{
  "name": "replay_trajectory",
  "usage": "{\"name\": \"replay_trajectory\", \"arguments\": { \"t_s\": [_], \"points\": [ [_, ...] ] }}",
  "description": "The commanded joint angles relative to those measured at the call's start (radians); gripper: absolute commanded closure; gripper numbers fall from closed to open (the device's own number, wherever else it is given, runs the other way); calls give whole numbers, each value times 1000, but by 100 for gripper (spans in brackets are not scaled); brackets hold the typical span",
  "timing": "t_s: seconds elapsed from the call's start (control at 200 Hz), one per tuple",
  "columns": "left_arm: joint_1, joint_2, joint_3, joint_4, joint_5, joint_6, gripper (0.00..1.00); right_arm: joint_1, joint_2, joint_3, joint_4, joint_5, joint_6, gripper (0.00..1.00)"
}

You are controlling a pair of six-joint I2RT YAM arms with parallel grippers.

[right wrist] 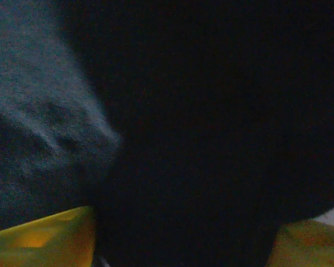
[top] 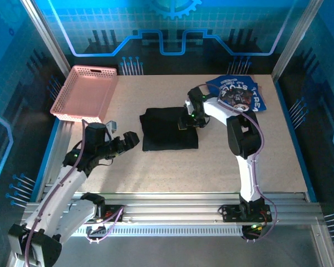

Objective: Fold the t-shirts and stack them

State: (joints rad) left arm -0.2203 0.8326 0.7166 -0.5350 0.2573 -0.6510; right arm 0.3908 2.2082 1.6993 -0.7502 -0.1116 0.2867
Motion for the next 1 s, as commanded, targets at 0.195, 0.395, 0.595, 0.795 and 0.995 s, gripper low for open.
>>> {"name": "replay_trajectory", "arguments": {
  "t_s": [0.195,0.395,0.595,0.795,0.995],
  "points": [
    [15,-65,11,-46,-3,0,1,42,91,223,-219,308,-12,98],
    [13,-26,69,4,7,38,1,67,87,481,-343,647,-136,100],
    [11,40,72,58,34,71,1,50,150,678,-332,852,-307,100],
    [10,90,65,64,38,72,1,2,202,787,-283,919,-409,100],
    [10,88,61,69,3,44,1,-79,196,811,-209,910,-416,100]
  ]
}}
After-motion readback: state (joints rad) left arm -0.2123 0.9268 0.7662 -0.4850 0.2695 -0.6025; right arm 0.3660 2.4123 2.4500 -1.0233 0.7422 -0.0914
